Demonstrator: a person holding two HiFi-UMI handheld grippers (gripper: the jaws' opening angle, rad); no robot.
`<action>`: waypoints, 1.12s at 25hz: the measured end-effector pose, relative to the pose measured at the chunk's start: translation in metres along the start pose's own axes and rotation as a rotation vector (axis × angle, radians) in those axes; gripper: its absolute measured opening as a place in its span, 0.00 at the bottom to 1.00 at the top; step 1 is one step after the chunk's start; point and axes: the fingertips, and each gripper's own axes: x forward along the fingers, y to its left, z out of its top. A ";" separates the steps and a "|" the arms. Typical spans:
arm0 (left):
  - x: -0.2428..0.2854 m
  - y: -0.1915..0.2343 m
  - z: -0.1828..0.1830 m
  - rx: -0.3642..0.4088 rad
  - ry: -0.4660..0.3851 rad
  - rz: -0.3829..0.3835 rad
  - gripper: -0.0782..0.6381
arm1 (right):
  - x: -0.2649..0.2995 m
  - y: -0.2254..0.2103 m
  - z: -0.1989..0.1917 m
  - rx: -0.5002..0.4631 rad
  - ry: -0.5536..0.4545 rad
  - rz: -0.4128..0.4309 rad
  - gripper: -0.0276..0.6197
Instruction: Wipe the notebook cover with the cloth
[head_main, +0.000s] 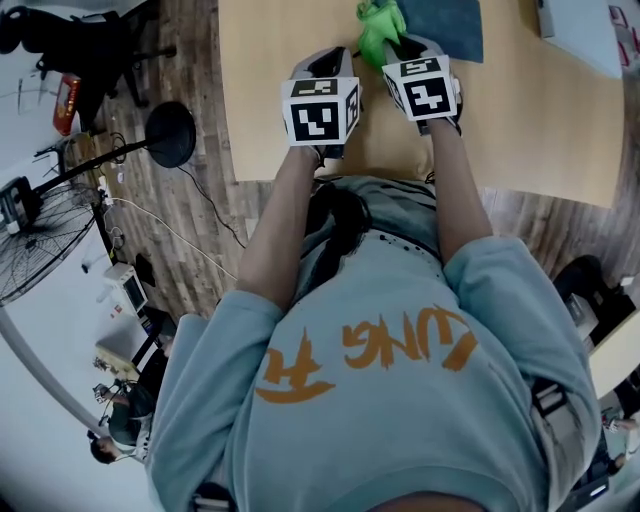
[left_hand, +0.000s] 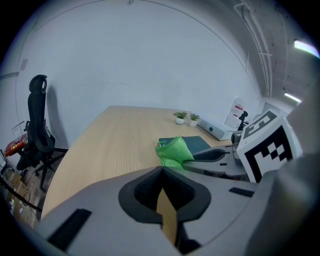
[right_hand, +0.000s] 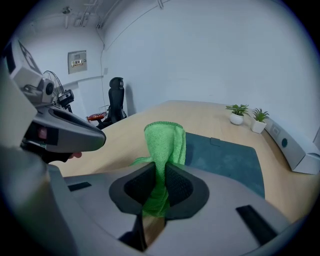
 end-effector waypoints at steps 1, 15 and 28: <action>0.001 -0.002 0.000 0.006 0.003 -0.002 0.14 | -0.001 -0.001 -0.001 0.006 -0.001 0.001 0.12; 0.014 -0.032 -0.015 0.067 0.072 -0.038 0.14 | -0.017 -0.037 -0.018 0.084 -0.019 -0.047 0.12; 0.025 -0.042 -0.035 0.096 0.149 -0.074 0.14 | -0.026 -0.075 -0.026 0.165 -0.033 -0.122 0.12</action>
